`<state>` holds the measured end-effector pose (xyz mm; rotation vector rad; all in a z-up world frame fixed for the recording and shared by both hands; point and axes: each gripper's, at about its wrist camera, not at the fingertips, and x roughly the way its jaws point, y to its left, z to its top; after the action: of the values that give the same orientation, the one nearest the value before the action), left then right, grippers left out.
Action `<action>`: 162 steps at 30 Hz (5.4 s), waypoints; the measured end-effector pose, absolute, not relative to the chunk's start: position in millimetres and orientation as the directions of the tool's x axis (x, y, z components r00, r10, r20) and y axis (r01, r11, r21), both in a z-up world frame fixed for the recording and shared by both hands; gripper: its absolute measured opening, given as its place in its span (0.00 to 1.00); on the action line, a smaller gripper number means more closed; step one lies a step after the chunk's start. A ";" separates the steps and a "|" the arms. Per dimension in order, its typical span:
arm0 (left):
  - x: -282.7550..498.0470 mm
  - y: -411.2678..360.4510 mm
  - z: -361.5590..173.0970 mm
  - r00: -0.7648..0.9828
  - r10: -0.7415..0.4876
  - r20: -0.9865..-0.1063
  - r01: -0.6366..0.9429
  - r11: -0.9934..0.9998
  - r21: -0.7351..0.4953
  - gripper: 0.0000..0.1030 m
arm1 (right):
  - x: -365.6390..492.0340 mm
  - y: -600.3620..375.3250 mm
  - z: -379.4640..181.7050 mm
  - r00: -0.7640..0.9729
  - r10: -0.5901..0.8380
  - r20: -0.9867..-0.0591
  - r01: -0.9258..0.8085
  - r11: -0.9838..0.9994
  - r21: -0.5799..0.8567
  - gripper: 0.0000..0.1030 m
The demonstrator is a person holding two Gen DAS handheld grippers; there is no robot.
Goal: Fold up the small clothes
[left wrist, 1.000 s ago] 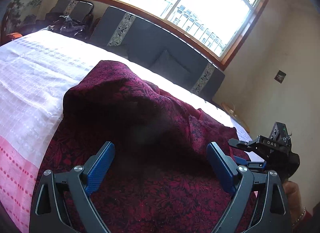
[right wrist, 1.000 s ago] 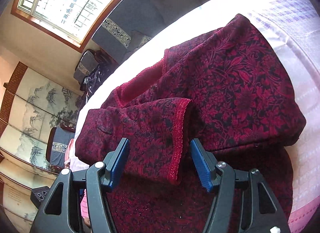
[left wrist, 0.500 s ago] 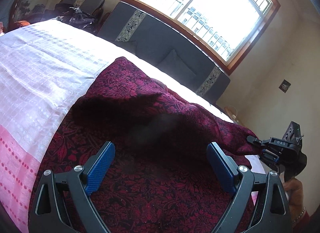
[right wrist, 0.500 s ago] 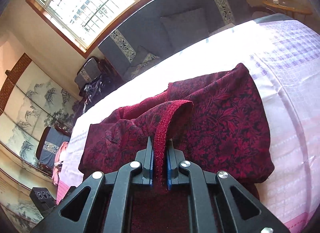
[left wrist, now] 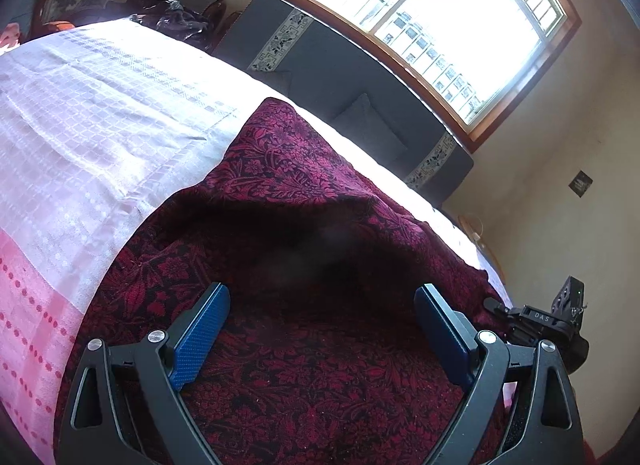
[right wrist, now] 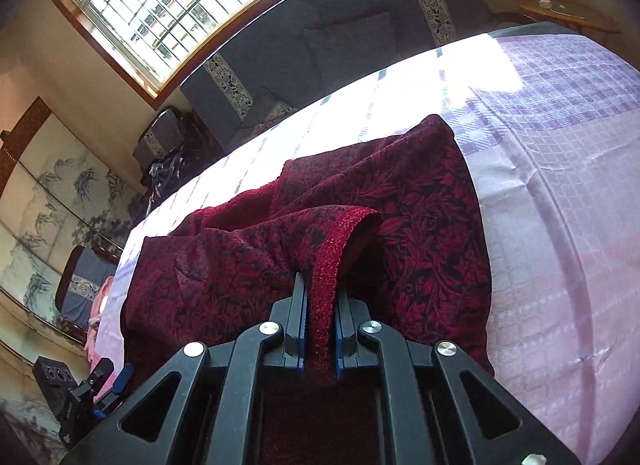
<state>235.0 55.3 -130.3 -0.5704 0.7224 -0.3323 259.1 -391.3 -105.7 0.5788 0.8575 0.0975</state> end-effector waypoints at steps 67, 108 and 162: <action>301.3 -7.6 -119.4 0.635 -0.438 -0.636 0.248 0.895 -0.370 0.60 | 265.9 -414.4 -123.7 0.642 0.366 -0.674 0.157 0.798 0.582 0.10; 300.7 -2.0 -121.0 0.637 -0.428 -0.641 0.221 0.898 -0.380 0.84 | 288.6 -387.6 -122.0 0.642 0.213 -0.737 0.109 0.925 0.363 0.08; 17.3 134.0 -119.1 0.425 -0.662 -0.617 0.260 0.742 -0.617 0.83 | -77.1 -321.2 -147.3 0.677 0.470 -0.566 0.056 0.735 0.676 0.14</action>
<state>17.3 134.0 -119.1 -0.4707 0.9718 -0.6042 -77.1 -321.2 -147.3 0.7235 0.8067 0.2564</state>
